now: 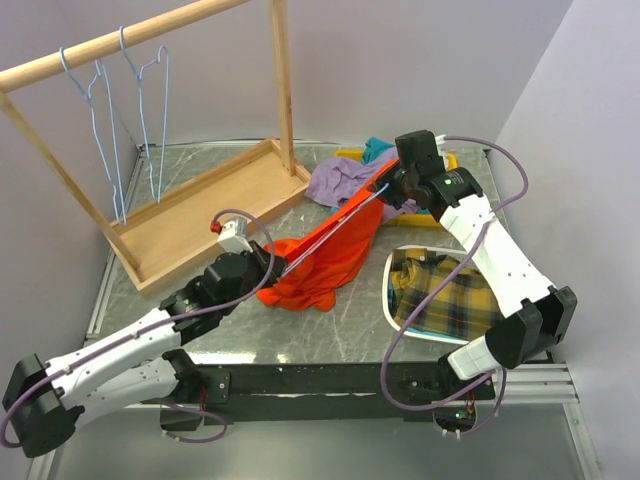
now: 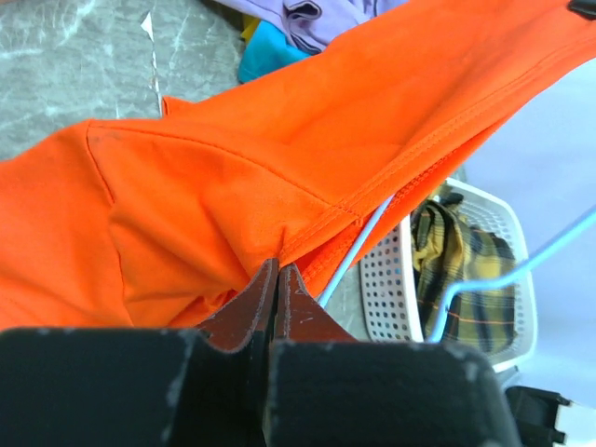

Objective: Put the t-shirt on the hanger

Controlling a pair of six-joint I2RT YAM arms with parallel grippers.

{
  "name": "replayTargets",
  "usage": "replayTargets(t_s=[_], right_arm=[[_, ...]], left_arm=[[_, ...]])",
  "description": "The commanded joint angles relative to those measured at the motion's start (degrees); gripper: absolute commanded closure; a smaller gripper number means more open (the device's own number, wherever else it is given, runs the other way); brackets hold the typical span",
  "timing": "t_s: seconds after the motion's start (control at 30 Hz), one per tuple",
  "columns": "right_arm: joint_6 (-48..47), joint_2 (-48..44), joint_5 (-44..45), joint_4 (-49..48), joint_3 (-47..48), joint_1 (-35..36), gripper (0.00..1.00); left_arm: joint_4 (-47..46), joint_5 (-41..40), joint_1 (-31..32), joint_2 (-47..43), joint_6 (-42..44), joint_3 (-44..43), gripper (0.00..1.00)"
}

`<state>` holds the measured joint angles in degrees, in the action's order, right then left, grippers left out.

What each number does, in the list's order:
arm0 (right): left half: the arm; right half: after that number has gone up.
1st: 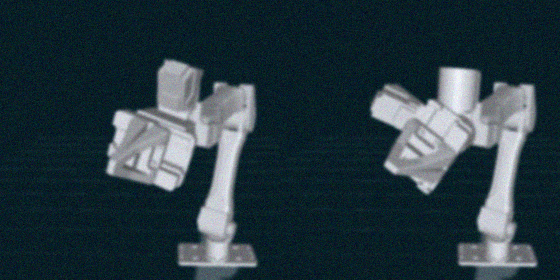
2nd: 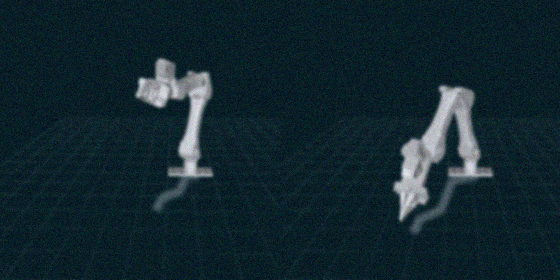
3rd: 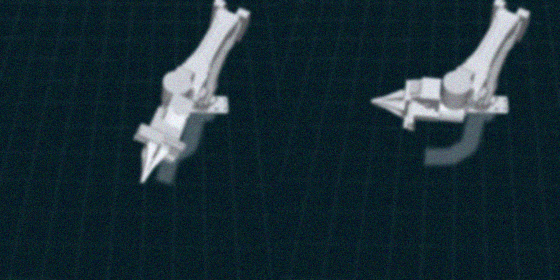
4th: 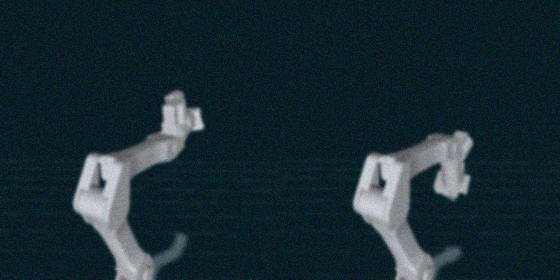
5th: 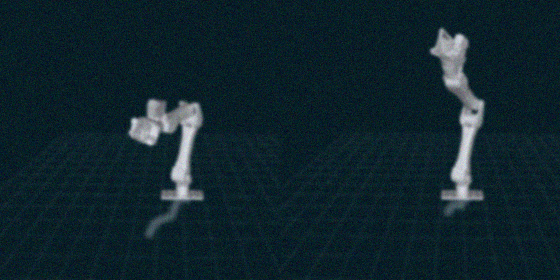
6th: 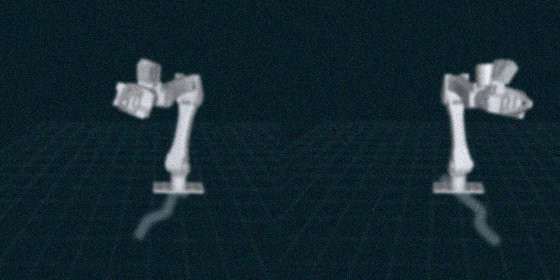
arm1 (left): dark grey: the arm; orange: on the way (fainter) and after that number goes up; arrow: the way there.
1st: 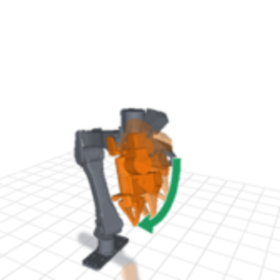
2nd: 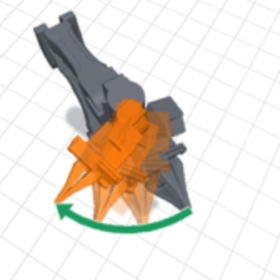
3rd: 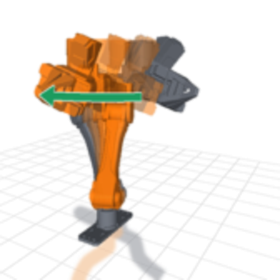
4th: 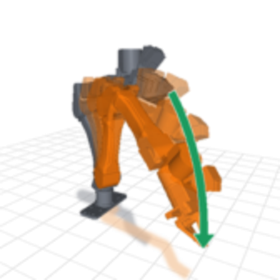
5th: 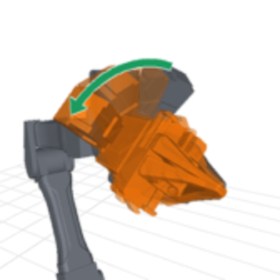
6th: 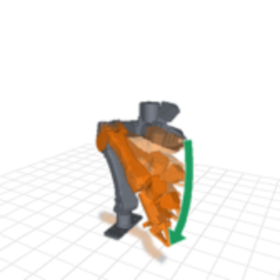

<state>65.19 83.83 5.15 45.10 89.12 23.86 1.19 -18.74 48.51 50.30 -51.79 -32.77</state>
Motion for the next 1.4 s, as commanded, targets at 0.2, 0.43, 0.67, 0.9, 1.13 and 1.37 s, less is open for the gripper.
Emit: replayTargets(t_s=[0.2,0.43,0.67,0.9,1.13,1.37], right_arm=[[5.3,1.16,7.25,1.04,6.68,-1.62,1.0],[5.65,0.54,11.2,1.66,6.59,-2.15,1.0],[5.21,1.6,12.87,1.92,7.47,-2.15,1.0],[8.63,2.3,16.46,3.67,9.4,0.92,1.0],[14.79,4.74,20.33,7.44,16.42,7.16,1.0],[17.78,10.47,19.3,10.53,24.96,12.71,1.0]], left_arm=[[8.12,-5.07,3.78,-8.38,-4.02,4.91,0.99],[12.6,-4.72,4.49,-12.15,-4.46,3.86,0.99],[19.55,-5.17,4.66,-17.51,-5.25,0.0,0.99],[22.98,-3.32,4.66,-16.47,-5.78,-8.25,0.99],[20.7,-1.91,4.58,-11.56,-6.22,-16.43,0.99],[19.2,-2.35,4.58,0.05,-4.38,-27.07,0.99]])
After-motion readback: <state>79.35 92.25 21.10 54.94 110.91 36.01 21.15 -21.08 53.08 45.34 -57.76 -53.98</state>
